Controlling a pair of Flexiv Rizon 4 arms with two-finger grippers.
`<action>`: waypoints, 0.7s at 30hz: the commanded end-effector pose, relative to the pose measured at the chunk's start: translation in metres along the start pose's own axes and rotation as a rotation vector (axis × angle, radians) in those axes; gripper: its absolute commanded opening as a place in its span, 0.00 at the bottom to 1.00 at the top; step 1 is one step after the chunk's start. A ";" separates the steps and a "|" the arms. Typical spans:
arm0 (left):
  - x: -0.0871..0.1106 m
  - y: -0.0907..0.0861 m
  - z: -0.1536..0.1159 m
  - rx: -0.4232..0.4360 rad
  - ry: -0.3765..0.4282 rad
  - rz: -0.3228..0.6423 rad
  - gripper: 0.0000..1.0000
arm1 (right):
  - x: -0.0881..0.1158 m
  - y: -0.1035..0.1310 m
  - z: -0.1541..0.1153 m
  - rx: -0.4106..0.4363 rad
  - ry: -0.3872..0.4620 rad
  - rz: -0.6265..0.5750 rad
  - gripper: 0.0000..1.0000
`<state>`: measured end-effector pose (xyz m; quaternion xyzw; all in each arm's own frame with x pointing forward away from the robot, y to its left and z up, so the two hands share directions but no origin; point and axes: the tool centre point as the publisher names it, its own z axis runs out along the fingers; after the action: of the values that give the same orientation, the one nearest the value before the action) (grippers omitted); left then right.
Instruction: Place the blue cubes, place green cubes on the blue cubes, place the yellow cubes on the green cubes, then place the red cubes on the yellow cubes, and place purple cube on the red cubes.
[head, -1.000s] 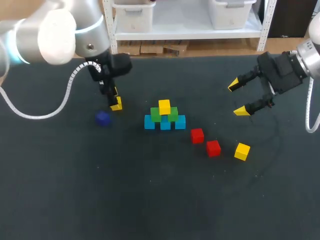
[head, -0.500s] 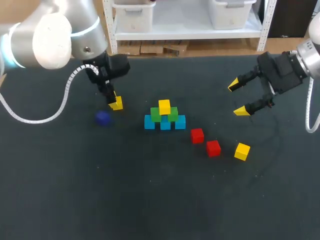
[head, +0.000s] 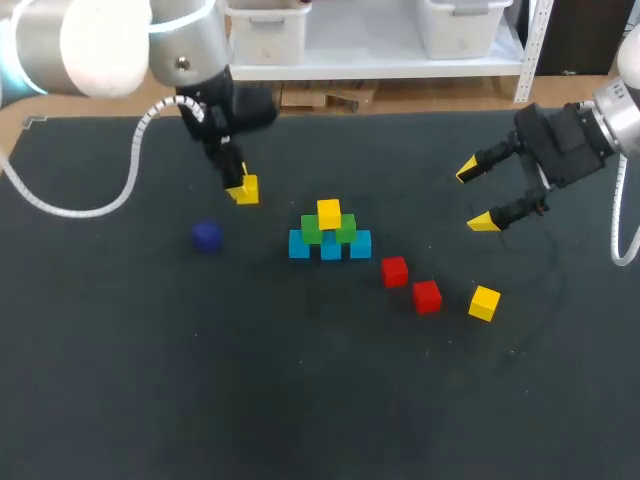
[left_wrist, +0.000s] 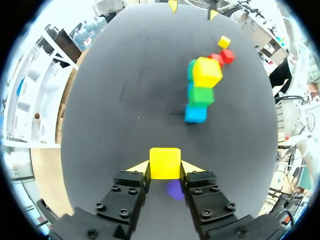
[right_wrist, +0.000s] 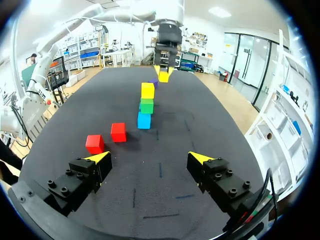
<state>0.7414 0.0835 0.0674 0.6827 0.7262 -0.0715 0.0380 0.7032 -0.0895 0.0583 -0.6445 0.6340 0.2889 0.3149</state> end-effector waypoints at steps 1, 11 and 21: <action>-0.011 -0.021 -0.019 -0.023 0.008 0.007 0.00 | 0.000 0.000 0.000 0.001 -0.002 -0.001 1.00; -0.037 -0.042 -0.028 -0.073 -0.015 0.018 0.00 | 0.000 0.000 0.000 0.001 -0.002 -0.001 1.00; -0.036 -0.052 -0.028 -0.122 -0.020 -0.047 0.00 | 0.000 0.000 0.000 0.001 -0.002 -0.001 1.00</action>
<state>0.7017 0.0463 0.1033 0.6708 0.7370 -0.0458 0.0690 0.7032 -0.0896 0.0583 -0.6445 0.6341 0.2889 0.3149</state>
